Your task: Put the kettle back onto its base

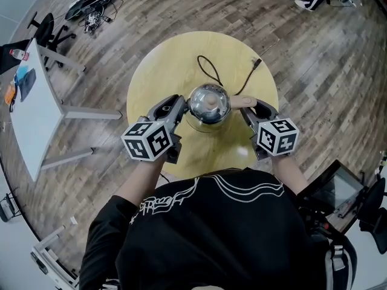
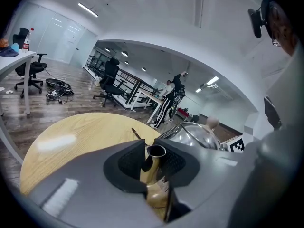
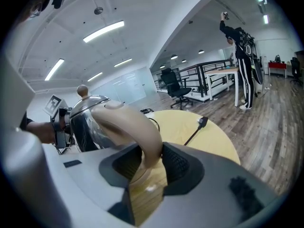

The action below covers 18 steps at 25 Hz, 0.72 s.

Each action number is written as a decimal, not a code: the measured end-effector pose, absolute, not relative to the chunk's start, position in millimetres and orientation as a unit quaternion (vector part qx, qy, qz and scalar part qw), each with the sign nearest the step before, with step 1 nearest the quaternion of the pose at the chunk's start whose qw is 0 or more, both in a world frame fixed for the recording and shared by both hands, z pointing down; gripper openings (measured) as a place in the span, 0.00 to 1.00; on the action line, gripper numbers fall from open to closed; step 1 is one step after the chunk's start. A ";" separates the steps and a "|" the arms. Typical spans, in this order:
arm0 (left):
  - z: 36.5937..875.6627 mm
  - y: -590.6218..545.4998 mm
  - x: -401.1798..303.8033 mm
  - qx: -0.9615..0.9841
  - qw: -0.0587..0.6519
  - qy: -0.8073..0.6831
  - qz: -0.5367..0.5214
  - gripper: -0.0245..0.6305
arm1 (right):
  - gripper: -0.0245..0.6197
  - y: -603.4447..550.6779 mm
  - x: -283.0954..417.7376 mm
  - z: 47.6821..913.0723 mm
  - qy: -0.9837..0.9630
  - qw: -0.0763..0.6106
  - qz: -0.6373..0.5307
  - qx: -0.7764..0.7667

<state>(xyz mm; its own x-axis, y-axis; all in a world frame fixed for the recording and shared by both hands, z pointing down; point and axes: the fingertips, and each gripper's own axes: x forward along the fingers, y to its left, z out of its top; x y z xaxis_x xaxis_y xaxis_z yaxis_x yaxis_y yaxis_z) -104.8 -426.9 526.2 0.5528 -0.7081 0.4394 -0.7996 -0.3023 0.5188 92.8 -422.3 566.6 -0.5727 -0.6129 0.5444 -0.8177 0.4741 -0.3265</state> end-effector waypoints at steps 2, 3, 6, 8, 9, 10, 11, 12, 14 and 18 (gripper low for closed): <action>528.6 -426.0 -103.8 0.805 0.356 -0.469 0.066 0.14 | 0.25 -421.7 93.7 567.8 -0.843 0.182 0.276 0.425; 529.8 -425.8 -103.8 0.806 0.354 -0.470 0.065 0.14 | 0.25 -421.6 94.0 568.3 -0.844 0.183 0.272 0.425; 532.1 -425.3 -106.3 0.806 0.351 -0.474 0.058 0.14 | 0.25 -421.6 91.8 569.1 -0.848 0.180 0.263 0.424; 534.0 -424.6 -107.1 0.804 0.352 -0.476 0.053 0.14 | 0.25 -420.9 91.4 569.6 -0.849 0.180 0.259 0.424; 535.0 -424.5 -107.2 0.803 0.352 -0.479 0.053 0.14 | 0.25 -420.7 91.5 569.7 -0.849 0.179 0.258 0.424; 535.8 -424.7 -107.6 0.801 0.351 -0.482 0.053 0.14 | 0.25 -420.6 91.5 569.6 -0.850 0.177 0.257 0.424; 536.2 -424.9 -108.0 0.800 0.349 -0.486 0.053 0.14 | 0.25 -420.5 91.4 569.2 -0.851 0.174 0.256 0.424; 536.3 -425.2 -108.3 0.799 0.346 -0.489 0.051 0.14 | 0.25 -420.4 91.2 568.7 -0.852 0.171 0.256 0.424; 536.4 -426.1 -108.9 0.799 0.341 -0.493 0.048 0.14 | 0.25 -420.2 91.1 568.0 -0.852 0.168 0.256 0.424; 537.0 -430.3 -114.1 0.788 0.348 -0.507 0.034 0.22 | 0.25 -420.0 89.8 568.0 -0.856 0.178 0.261 0.409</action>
<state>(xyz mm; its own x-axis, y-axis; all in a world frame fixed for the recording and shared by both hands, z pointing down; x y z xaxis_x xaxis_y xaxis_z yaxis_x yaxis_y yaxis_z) -114.1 -430.3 537.0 0.4839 -0.7746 0.4073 -0.8224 -0.2433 0.5142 89.8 -420.0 568.0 -0.6023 -0.6077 0.5176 -0.7930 0.5297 -0.3009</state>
